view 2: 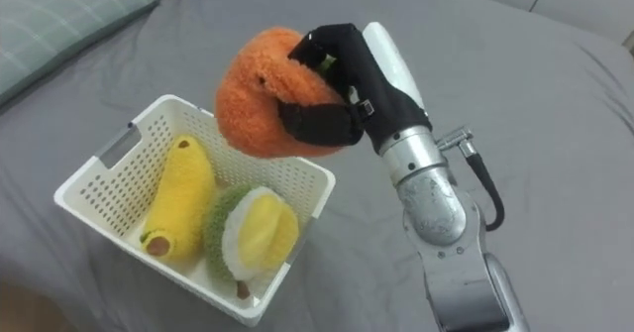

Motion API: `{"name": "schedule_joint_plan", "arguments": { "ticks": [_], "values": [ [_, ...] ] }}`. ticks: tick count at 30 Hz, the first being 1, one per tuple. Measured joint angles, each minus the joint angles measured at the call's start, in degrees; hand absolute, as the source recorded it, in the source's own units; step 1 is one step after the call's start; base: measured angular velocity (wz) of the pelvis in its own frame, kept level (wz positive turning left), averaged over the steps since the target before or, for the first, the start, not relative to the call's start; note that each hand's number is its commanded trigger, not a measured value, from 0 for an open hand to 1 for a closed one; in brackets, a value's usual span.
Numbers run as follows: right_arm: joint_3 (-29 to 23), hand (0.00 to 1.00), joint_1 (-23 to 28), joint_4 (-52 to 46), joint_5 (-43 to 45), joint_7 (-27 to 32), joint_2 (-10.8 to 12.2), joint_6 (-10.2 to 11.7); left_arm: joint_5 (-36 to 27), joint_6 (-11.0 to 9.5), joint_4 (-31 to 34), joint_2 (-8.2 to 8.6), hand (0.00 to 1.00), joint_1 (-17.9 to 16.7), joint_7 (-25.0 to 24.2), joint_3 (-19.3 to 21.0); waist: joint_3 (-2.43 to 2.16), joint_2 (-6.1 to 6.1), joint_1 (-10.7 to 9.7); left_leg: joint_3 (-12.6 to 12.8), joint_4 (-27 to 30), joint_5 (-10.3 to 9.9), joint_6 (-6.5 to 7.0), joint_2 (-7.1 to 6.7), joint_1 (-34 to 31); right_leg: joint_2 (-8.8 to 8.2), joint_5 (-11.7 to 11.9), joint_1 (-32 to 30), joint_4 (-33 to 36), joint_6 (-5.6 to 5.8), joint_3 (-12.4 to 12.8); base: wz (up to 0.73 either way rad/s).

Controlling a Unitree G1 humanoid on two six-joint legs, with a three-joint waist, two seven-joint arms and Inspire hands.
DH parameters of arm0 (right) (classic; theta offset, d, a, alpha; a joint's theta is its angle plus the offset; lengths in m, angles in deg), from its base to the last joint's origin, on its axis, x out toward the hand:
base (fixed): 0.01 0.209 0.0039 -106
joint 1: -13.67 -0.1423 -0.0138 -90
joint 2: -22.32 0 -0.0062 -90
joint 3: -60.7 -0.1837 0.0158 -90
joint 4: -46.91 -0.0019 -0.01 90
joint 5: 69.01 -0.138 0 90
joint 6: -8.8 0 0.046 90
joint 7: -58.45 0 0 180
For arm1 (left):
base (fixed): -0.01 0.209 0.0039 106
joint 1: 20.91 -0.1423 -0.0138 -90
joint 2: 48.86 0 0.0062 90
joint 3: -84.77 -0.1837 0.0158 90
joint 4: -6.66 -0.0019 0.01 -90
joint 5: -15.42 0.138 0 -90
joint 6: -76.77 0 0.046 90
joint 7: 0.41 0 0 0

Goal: Collect toys from the bed

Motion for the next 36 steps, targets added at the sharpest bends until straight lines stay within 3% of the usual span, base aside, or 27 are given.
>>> {"name": "schedule_joint_plan", "arguments": {
  "ticks": [1,5,6,8,10,17,19,21,36],
  "values": [
    [0.42,0.75,-0.49,0.01,0.18,-0.43,0.23,-0.31,0.05,0.08,0.03,-0.02,0.0,-0.02,0.0,0.07,0.07,0.05,0.15,-0.1,0.0,0.0,0.0,-0.03,-0.07,-0.01,0.0,0.01,0.0,0.0,-0.08,0.0],
    [1.86,0.55,-0.79,0.23,1.88,-0.95,0.29,-0.34,0.49,0.81,0.06,-0.27,0.0,0.32,-0.13,0.84,0.09,-0.18,0.41,-0.38,0.0,0.01,0.02,-0.07,-0.56,-0.02,0.01,-0.07,-0.01,0.0,-0.23,0.03],
    [2.34,0.33,-0.82,1.02,2.31,-0.92,0.33,-0.33,0.45,1.0,-0.02,-0.26,0.0,0.32,-0.11,0.91,0.05,-0.3,0.79,-0.35,0.0,0.03,0.03,-0.09,-0.63,-0.04,0.0,-0.14,-0.04,0.0,-0.25,0.0],
    [2.77,0.01,-0.85,3.82,2.4,-0.84,0.08,-0.44,0.32,1.06,0.02,-0.26,0.0,1.04,0.0,0.85,0.03,-0.5,1.68,-0.3,-0.01,0.06,0.04,-0.08,-0.62,-0.05,0.0,-0.19,-0.06,0.0,-0.26,0.0],
    [4.1,0.0,-0.86,6.68,2.78,-0.85,-0.02,-2.1,0.11,1.08,0.16,-0.26,0.0,2.06,0.11,0.71,0.05,-0.94,2.26,-0.32,0.0,0.1,0.04,-0.08,-0.7,-0.06,0.0,-0.27,-0.07,0.0,-0.52,0.0],
    [5.0,0.0,-0.86,9.05,3.06,-0.86,0.08,-3.08,0.38,1.14,0.59,-0.25,0.0,3.24,0.9,0.75,0.05,-1.13,3.55,-0.32,-0.01,0.13,0.09,-0.15,-0.44,-0.19,0.01,0.1,-0.09,0.0,-1.13,0.0],
    [5.25,0.0,-0.85,9.74,3.02,-0.83,0.07,-3.08,0.27,1.13,1.16,-0.27,0.0,3.23,0.95,0.61,0.54,-0.96,3.41,-0.38,-0.14,0.11,0.1,-0.16,0.26,-0.19,0.01,0.77,-0.12,0.01,-1.28,0.0],
    [5.56,0.0,-0.85,10.37,2.98,-0.82,0.06,-3.08,0.0,1.13,1.22,-0.27,0.0,3.26,0.96,0.55,0.56,-0.98,3.34,-0.4,-0.13,0.11,0.1,-0.18,0.23,-0.2,0.01,0.74,-0.12,0.0,-1.28,0.0],
    [6.31,0.0,-0.8,13.33,3.09,-0.05,0.15,-3.44,0.02,1.15,1.82,-0.29,0.0,3.23,2.87,0.68,0.16,-1.56,3.19,-0.39,0.01,0.14,0.11,-0.19,0.25,-0.21,0.03,0.78,-0.1,0.0,-1.41,0.0]
  ]
}}
